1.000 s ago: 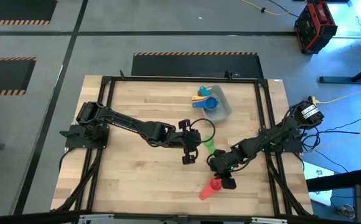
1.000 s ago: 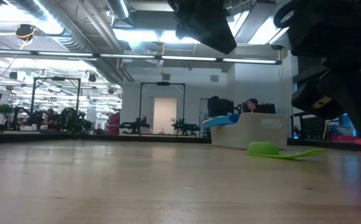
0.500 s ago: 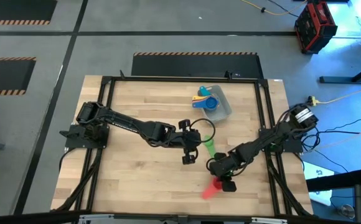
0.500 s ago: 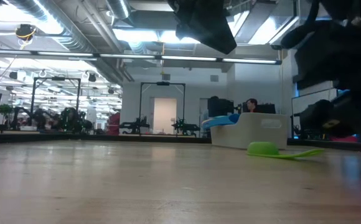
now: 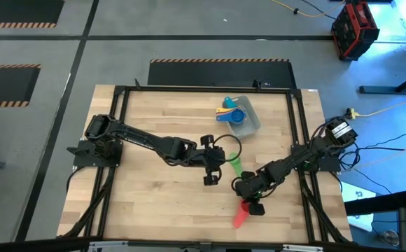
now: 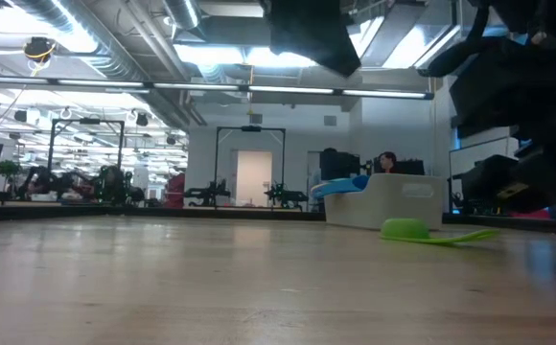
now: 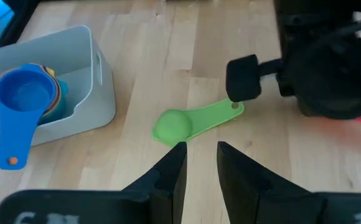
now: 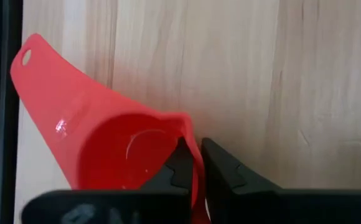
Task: Nest measuring cups in basket
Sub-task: Stack the red measuring cup on top of the blue measuring cup into the gray bin
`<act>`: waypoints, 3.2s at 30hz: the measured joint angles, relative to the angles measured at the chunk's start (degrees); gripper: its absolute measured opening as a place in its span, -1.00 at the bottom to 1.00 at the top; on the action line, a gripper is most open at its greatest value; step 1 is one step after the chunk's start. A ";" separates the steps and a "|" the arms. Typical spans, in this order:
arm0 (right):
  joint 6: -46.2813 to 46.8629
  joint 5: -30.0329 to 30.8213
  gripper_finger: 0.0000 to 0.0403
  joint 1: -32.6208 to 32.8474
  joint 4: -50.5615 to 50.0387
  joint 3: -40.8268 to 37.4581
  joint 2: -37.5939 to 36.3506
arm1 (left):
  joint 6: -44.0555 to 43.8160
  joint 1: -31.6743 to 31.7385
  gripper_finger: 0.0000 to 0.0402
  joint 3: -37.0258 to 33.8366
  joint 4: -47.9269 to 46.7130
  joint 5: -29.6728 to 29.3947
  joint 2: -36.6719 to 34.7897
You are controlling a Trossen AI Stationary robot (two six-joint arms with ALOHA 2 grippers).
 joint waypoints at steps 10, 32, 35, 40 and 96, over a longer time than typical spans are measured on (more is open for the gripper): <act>2.56 0.24 -0.89 -1.57 -0.39 -0.11 -4.71 | 5.76 -3.28 -0.59 0.13 -5.72 -3.39 -7.91; 2.71 10.81 -0.90 -18.33 -3.86 -0.02 -31.03 | 0.76 -1.96 -0.59 -48.77 43.04 -0.96 -26.48; 2.69 14.01 -0.89 -22.08 -3.77 -0.04 -33.60 | -1.21 -1.27 -0.59 -50.71 44.42 -1.36 -26.05; 1.36 19.67 -0.88 -28.35 -3.96 -0.04 -35.77 | -1.37 -0.29 -0.59 -51.28 44.57 -1.56 -26.02; -19.68 20.82 -0.78 -57.79 0.46 -0.11 -14.28 | -1.29 0.20 -0.59 -51.32 45.54 -1.76 -25.98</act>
